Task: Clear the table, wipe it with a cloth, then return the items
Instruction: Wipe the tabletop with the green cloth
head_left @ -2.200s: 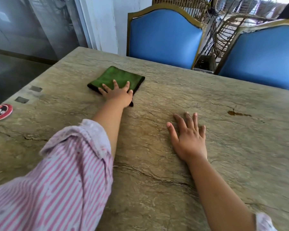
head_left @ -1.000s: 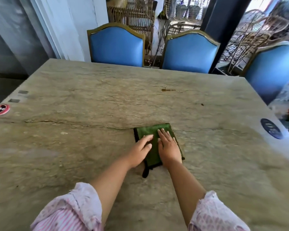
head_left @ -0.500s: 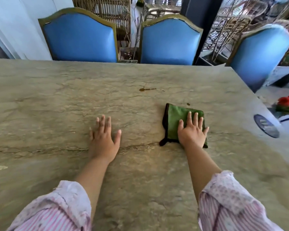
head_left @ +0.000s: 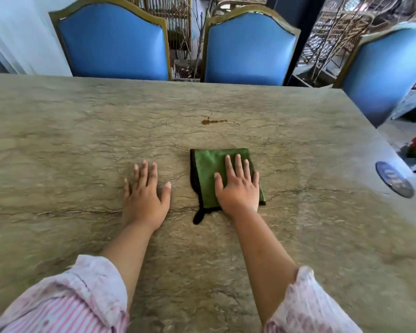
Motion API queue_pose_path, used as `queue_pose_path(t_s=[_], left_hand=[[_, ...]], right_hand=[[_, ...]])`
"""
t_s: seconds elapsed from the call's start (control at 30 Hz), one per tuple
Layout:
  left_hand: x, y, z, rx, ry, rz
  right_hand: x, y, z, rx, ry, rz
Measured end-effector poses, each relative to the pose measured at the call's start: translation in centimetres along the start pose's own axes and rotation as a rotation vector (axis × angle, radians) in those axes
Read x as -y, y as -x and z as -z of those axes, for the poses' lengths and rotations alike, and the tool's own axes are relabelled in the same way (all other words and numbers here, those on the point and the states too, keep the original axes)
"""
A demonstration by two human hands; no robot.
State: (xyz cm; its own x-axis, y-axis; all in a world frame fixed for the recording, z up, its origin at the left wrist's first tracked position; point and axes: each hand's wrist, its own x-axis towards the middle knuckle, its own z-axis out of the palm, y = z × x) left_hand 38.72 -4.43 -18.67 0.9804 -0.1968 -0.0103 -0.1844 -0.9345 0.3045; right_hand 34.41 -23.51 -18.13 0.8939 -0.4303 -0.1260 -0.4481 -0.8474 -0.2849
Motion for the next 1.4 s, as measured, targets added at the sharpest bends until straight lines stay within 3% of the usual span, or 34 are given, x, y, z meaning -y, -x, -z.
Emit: queue_pose_path(t_s=[0.3, 0.5, 0.63, 0.93, 1.1, 1.17, 1.27, 1.4], left_hand=[[0.2, -0.2, -0.2, -0.018, -0.015, -0.014], [0.2, -0.1, -0.1, -0.013, -0.03, -0.019], [0.1, 0.0, 0.0, -0.011, 0.015, -0.025], [0.3, -0.1, -0.2, -0.006, -0.013, -0.028], [0.3, -0.1, -0.2, 0.001, 0.01, -0.029], [0.2, 0.0, -0.1, 0.002, 0.02, -0.025], [0.3, 0.0, -0.2, -0.006, 0.014, -0.034], [0.4, -0.1, -0.5, -0.008, -0.02, -0.037]], right_hand=[[-1.9, -6.8, 1.6, -0.039, 0.031, -0.196], [3.9, -6.1, 0.1, 0.031, 0.071, 0.116], [3.4, -2.3, -0.7, 0.026, 0.073, 0.21], [4.0, -7.5, 0.1, 0.033, 0.053, -0.06], [5.2, -4.9, -0.5, 0.058, 0.094, 0.264], [4.3, -4.4, -0.3, 0.074, 0.119, 0.314], [0.8, -5.3, 0.7, 0.051, 0.11, 0.194], [-4.9, -7.9, 2.9, -0.027, 0.074, -0.154]])
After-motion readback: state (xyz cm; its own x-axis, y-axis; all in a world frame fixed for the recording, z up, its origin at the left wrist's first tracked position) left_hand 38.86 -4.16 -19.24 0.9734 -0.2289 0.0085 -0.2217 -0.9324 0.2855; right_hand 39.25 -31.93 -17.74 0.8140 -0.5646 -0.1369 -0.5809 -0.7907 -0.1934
